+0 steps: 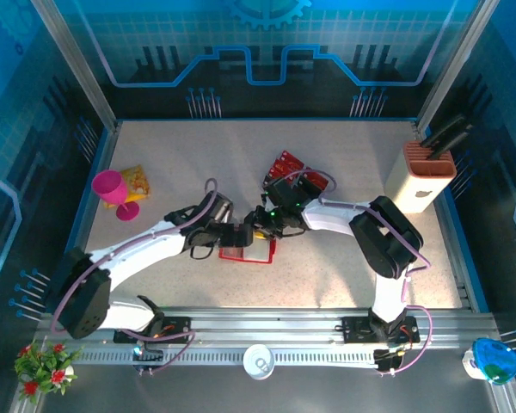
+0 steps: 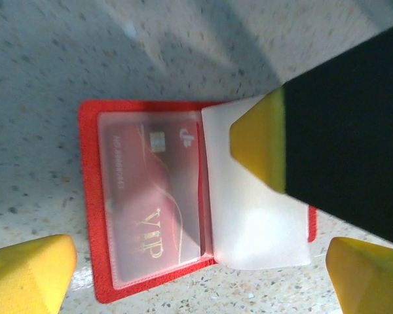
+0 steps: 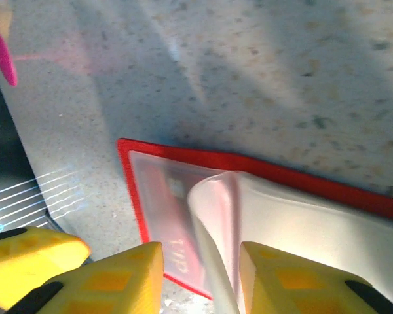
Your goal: Put the credit cards into the card holder
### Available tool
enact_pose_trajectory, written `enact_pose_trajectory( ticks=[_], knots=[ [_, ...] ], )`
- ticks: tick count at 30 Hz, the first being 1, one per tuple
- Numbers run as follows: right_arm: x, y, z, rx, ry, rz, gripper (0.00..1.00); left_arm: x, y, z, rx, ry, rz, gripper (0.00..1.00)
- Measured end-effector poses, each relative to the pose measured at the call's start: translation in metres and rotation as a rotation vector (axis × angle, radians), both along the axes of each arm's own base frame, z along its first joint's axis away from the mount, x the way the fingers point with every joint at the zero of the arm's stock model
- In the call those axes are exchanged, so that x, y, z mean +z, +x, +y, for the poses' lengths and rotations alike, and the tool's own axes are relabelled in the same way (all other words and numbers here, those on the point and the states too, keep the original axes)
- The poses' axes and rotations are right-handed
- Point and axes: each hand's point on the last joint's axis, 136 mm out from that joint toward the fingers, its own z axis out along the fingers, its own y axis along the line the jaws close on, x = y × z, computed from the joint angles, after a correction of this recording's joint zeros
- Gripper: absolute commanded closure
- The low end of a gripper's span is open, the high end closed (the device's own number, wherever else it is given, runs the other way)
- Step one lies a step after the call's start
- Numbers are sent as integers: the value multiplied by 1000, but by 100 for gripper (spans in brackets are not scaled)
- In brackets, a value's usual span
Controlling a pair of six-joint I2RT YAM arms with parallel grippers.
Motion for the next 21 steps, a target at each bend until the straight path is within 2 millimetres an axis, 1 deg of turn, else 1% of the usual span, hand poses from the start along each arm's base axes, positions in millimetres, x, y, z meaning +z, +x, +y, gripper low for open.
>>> enact_pose_trajectory(
  ticks=[2,6,8,10,12,15,18,21],
  knots=[
    [7,1,7,8,17,-12,64,11,2,7,30,-13,-25,1],
    [22,9,21,13,47,-36,63,27,4,21,94,-31,-56,1],
    [23,11,28,17,55,-38,63,33,5,28,124,-37,-68,1],
    [19,13,36,24,55,-30,63,39,7,34,152,-46,-82,1],
    [10,13,45,30,48,-13,63,42,8,37,168,-51,-91,1],
    [-9,11,57,43,30,13,62,44,8,40,185,-55,-91,1],
    [-25,8,63,50,13,36,62,43,7,42,197,-55,-82,1],
    [-24,9,66,53,26,35,62,43,7,42,198,-56,-80,1]
  ],
)
